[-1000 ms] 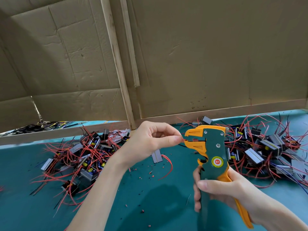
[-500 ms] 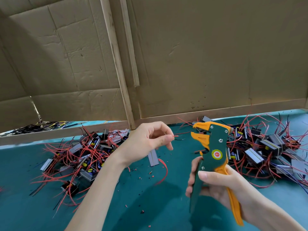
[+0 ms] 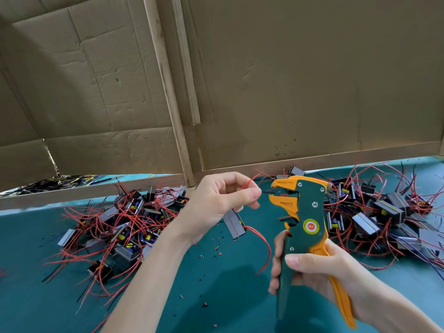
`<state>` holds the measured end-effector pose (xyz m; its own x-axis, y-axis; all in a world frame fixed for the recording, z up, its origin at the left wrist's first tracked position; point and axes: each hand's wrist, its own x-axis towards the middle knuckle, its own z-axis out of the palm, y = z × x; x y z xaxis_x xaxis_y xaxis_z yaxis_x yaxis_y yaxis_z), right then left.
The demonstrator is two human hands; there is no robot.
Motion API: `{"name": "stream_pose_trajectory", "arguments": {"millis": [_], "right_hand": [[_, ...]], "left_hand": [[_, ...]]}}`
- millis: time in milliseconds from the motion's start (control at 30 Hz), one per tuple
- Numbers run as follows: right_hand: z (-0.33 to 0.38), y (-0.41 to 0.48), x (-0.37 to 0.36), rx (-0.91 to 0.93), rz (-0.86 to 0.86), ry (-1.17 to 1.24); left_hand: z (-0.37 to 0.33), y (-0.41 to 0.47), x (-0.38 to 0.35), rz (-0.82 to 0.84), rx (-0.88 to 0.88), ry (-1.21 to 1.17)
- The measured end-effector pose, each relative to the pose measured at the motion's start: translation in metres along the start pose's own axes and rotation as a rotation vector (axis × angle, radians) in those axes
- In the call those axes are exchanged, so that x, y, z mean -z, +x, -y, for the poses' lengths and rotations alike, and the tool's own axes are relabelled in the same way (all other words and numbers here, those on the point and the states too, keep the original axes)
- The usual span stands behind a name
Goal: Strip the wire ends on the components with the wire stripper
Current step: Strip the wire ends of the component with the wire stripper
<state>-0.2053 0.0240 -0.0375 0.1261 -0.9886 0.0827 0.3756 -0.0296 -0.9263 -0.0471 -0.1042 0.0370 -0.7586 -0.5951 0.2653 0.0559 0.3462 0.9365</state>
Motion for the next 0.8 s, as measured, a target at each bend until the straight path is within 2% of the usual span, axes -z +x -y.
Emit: {"name": "stream_pose_trajectory", "arguments": {"millis": [300,800], "right_hand": [[0.0024,-0.0023,-0.0009,-0.006,0.044,-0.046],[0.0005,-0.0070,0.0066,-0.042,-0.035,-0.209]], "left_hand": [[-0.0023,-0.0008,-0.0037,0.001,0.032,0.038],[-0.0063,-0.0025,0.0017,0.071,0.013,0.157]]}}
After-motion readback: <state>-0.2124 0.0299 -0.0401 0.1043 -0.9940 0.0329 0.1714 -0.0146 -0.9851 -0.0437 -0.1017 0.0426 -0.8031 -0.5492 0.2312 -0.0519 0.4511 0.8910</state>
